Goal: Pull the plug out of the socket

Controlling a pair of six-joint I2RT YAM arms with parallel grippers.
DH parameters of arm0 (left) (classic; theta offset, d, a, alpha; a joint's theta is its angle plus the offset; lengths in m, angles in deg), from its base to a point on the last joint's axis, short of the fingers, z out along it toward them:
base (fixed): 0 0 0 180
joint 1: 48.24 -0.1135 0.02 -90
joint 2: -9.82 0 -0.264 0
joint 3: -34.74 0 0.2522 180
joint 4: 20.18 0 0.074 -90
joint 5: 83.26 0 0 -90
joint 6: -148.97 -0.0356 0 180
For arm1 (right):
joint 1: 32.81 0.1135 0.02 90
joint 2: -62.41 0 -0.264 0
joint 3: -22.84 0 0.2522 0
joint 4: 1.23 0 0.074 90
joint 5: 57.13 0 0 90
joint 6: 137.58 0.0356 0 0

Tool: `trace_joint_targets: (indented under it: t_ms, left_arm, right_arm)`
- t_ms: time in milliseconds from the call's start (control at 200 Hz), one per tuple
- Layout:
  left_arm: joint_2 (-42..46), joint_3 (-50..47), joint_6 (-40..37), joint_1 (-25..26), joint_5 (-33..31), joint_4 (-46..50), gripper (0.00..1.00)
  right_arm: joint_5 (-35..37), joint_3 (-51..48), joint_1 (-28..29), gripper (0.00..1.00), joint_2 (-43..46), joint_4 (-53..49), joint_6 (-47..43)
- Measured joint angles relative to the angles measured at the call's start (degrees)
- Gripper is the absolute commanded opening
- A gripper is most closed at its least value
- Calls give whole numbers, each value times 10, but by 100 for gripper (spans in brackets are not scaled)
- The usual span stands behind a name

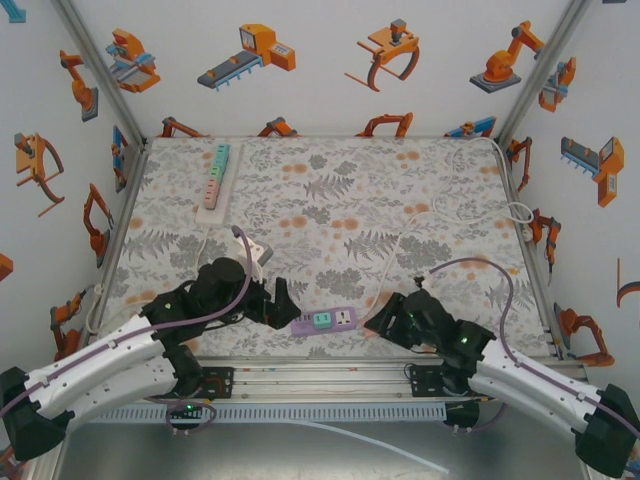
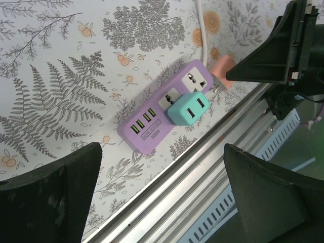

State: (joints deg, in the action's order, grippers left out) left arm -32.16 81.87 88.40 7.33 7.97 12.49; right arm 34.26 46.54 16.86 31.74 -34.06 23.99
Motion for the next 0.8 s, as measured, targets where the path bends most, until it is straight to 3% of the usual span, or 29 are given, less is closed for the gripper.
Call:
trace_joint_targets:
  t_ms: [215, 446, 801]
  left_arm:
    - [20, -9, 18, 0, -30, 14, 97]
    - [18, -16, 35, -2, -44, 20, 97]
    - [9, -30, 78, -21, -47, 24, 97]
  right_arm:
    - [43, 62, 0, 61, 5, -69, -71]
    - [50, 170, 0, 62, -27, -43, -328]
    - [-169, 225, 30, 64, -117, 27, -819]
